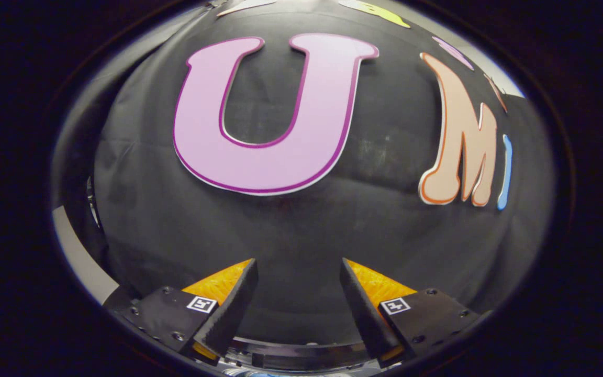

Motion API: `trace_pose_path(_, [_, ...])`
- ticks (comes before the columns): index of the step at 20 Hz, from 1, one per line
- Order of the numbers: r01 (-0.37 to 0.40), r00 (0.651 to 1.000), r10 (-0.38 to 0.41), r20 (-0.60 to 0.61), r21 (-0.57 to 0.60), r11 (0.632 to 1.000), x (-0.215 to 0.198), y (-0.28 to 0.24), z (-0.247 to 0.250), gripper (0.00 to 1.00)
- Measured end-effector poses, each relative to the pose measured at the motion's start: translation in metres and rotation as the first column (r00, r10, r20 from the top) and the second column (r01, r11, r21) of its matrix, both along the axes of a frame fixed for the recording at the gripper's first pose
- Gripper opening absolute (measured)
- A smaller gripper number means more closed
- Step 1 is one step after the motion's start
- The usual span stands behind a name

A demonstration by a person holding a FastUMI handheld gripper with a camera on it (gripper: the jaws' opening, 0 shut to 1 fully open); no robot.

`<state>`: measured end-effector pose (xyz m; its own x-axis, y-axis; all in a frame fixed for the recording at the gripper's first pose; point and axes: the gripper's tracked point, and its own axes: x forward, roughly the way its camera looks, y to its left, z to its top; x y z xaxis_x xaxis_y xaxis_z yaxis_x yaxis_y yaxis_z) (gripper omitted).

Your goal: Put the clothes into the washing machine and then close the washing machine lid.

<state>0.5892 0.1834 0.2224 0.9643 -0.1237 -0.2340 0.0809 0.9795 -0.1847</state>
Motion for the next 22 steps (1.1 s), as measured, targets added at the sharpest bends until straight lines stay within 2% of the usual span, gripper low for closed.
trace_pose_path(3, [-0.009, 0.999, 0.009, -0.049, 0.009, 1.000, -0.003, 0.000, -0.017, 0.98])
trace_pose_path(7, [0.023, 0.996, -0.008, -0.094, 0.155, 0.988, -0.004, 0.001, -0.032, 0.96])
trace_pose_path(22, [0.001, 0.990, 0.019, -0.139, 0.138, 0.990, -0.008, 0.002, -0.034, 0.97])
